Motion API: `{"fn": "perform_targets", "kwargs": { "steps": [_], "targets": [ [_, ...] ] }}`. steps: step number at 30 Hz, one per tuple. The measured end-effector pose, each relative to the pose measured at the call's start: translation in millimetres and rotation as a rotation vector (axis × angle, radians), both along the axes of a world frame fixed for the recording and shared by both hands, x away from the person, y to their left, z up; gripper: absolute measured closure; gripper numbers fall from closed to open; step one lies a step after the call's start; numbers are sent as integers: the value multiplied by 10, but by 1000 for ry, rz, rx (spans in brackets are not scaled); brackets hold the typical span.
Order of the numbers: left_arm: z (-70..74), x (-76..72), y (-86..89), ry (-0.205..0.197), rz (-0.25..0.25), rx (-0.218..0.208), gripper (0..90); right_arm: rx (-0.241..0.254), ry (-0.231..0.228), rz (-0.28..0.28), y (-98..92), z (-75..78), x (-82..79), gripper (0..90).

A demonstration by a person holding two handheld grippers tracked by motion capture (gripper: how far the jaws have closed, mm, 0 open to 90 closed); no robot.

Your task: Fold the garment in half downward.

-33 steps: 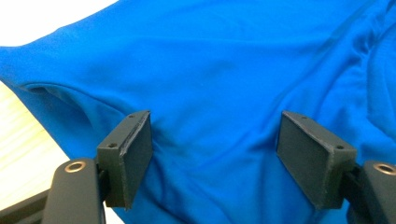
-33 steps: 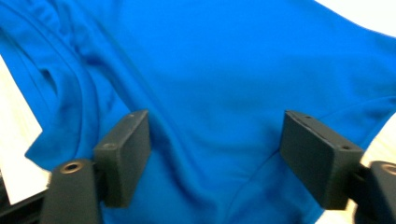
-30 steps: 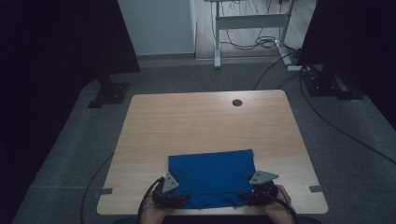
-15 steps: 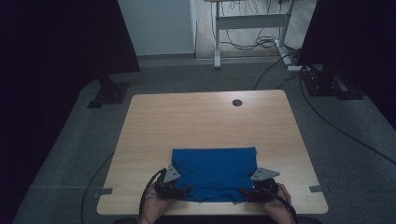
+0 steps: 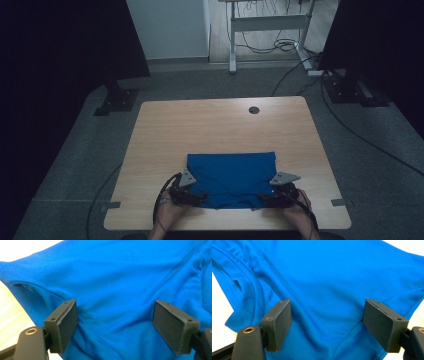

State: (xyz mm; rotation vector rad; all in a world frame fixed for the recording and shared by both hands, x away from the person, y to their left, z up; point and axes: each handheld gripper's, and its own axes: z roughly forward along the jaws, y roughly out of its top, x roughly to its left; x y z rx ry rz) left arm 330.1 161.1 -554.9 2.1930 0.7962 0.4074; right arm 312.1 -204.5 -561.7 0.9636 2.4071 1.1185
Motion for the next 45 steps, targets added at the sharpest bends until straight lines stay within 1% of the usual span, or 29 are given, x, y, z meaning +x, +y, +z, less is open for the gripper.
{"fn": "perform_targets", "kwargs": {
  "steps": [8,13,17,20,24,27,32,36,41,45],
  "targets": [
    [0,29,0,1,-8,-1,201,-2,-2,-4,-3,1,19,234],
    [0,35,-6,-2,-18,2,185,-4,-4,-5,-1,1,16,232],
    [6,34,-9,-1,-19,0,173,1,2,-11,8,4,15,201],
    [33,24,-5,0,-10,-13,144,0,4,-13,14,10,8,171],
    [102,-2,31,-6,-5,-47,120,-2,-2,-18,-1,23,-11,162],
    [142,-27,77,-5,3,-64,111,5,-13,-22,-22,50,-28,160],
    [152,-75,161,-8,14,-57,100,11,-29,-23,-51,88,-57,160],
    [164,-115,247,-11,29,-61,97,13,-36,-26,-87,112,-75,158],
    [188,-164,384,-22,54,-76,97,17,-45,-45,-165,131,-98,157],
    [200,-201,489,-30,74,-76,97,19,-52,-63,-243,143,-117,155]
  ]
}}
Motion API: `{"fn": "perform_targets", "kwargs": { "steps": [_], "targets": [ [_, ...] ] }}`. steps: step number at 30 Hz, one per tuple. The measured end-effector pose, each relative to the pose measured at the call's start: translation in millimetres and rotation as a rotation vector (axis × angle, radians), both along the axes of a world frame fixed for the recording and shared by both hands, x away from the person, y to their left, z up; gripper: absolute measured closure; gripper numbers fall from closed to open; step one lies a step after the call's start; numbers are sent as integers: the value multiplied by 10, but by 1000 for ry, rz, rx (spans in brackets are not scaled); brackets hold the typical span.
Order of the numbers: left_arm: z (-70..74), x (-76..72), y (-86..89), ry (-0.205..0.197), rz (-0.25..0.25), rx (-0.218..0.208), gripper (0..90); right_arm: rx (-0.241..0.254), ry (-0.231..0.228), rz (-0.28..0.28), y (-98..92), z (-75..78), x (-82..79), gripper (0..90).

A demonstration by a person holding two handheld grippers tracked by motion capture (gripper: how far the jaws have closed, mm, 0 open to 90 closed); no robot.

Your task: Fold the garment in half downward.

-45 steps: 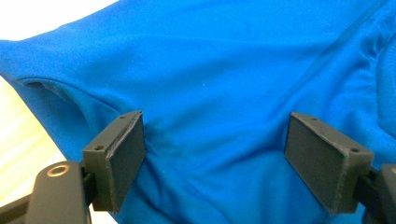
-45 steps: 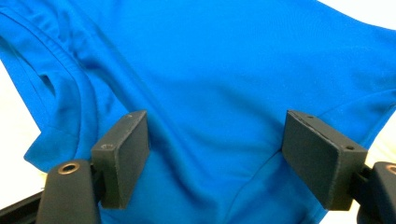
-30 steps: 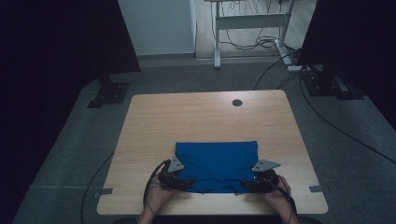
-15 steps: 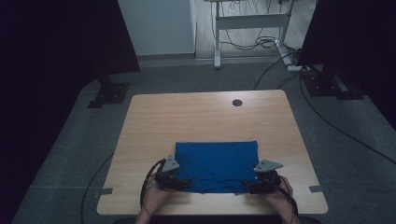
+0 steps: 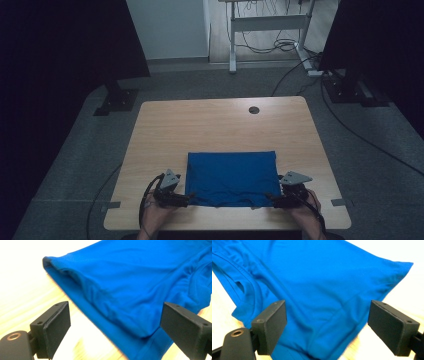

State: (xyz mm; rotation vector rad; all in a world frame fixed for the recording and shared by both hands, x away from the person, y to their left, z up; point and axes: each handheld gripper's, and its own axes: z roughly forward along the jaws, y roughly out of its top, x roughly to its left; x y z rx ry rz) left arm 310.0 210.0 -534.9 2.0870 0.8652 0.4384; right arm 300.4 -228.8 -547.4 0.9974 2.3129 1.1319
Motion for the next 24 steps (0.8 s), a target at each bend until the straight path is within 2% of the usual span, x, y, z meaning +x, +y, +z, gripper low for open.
{"fn": "perform_targets", "kwargs": {
  "steps": [11,17,24],
  "targets": [
    [4,-92,259,-1,57,-12,94,10,3,-68,-279,-17,-85,155],
    [-50,-126,408,16,98,-10,94,2,15,-110,-439,-49,-121,153],
    [-134,-149,538,47,129,30,94,-25,33,-173,-640,-120,-144,154]
  ]
}}
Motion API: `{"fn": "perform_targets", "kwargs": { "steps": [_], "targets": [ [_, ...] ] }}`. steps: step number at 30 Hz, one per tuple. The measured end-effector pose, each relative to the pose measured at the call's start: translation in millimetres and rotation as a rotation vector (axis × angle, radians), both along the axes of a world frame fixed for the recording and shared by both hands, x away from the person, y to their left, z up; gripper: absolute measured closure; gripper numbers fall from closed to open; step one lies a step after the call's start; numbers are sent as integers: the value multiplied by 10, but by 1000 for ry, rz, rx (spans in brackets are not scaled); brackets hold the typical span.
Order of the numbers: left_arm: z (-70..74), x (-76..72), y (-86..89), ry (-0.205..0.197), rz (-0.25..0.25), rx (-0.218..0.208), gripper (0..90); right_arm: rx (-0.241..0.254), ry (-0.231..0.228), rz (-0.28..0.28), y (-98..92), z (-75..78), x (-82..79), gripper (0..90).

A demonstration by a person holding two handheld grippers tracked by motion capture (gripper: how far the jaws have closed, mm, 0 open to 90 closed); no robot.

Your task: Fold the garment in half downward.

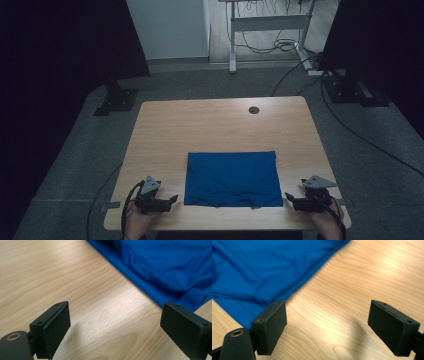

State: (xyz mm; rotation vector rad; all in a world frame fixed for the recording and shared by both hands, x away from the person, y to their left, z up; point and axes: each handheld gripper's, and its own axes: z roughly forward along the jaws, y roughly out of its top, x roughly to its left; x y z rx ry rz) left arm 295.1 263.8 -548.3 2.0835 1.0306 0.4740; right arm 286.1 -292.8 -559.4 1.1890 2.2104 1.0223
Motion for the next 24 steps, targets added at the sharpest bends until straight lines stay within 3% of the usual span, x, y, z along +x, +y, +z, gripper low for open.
{"fn": "perform_targets", "kwargs": {
  "steps": [5,9,24],
  "targets": [
    [-66,22,35,29,17,30,95,1,31,-30,-99,-44,19,155],
    [-71,31,10,26,24,51,77,7,40,-37,-115,-45,30,146],
    [-78,44,-10,41,33,58,9,8,56,-33,-113,-50,48,103]
  ]
}}
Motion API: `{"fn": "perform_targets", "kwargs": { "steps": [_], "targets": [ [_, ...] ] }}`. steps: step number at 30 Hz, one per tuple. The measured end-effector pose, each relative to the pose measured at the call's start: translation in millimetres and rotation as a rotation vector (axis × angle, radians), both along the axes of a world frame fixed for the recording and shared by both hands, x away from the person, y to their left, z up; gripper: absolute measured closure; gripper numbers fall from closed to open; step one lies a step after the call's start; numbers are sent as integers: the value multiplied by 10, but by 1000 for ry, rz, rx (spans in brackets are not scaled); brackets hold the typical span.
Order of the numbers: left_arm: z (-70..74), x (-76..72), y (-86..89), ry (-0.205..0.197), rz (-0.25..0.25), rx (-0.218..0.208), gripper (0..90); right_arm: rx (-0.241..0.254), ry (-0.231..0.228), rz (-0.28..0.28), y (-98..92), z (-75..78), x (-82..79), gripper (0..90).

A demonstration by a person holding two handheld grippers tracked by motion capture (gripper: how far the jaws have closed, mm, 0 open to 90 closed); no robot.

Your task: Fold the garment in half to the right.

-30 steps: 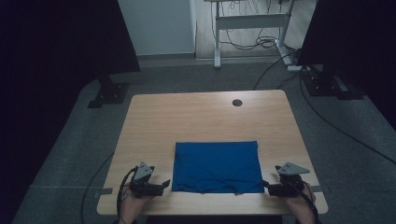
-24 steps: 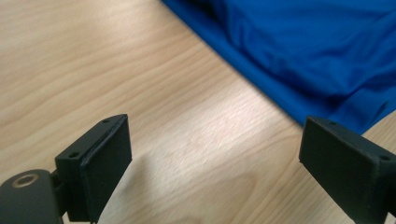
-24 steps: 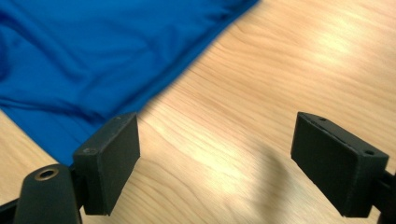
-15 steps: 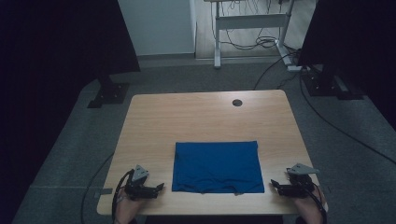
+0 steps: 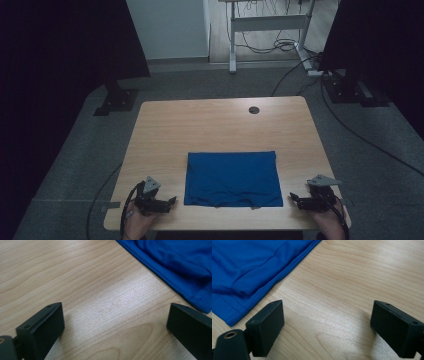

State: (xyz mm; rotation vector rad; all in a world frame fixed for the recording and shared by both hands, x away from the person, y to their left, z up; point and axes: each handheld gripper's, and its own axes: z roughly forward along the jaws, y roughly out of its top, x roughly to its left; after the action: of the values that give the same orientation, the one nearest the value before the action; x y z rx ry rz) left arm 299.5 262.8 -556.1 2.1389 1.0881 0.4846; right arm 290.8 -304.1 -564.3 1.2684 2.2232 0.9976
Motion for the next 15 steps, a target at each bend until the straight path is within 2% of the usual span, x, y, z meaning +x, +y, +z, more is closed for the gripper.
{"fn": "perform_targets", "kwargs": {
  "steps": [15],
  "targets": [
    [35,36,-6,-9,-7,1,56,-3,5,11,9,-2,6,76]
  ]
}}
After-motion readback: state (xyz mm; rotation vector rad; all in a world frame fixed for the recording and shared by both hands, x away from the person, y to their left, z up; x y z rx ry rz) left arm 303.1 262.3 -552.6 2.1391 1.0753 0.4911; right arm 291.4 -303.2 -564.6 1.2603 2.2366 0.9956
